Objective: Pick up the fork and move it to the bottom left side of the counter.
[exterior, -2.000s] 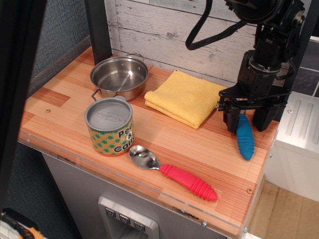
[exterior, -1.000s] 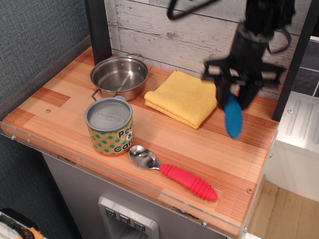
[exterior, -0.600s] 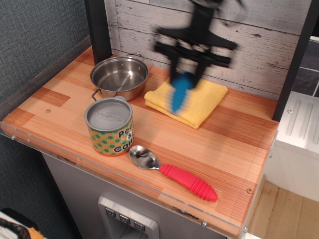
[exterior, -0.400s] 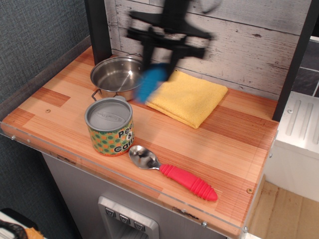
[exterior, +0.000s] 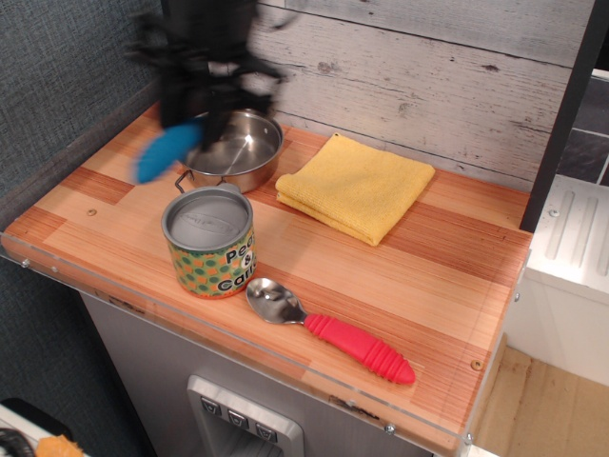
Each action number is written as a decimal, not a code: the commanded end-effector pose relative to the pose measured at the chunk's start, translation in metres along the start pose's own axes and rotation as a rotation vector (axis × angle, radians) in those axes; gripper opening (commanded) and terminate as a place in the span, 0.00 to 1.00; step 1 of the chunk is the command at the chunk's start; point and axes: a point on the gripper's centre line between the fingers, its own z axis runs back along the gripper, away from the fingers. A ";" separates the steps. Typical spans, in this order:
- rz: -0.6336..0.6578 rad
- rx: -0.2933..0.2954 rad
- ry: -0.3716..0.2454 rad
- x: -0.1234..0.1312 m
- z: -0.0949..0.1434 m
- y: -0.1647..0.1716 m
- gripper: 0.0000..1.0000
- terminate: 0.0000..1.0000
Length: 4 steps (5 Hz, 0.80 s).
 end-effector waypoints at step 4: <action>0.180 0.008 -0.135 0.054 -0.063 0.065 0.00 0.00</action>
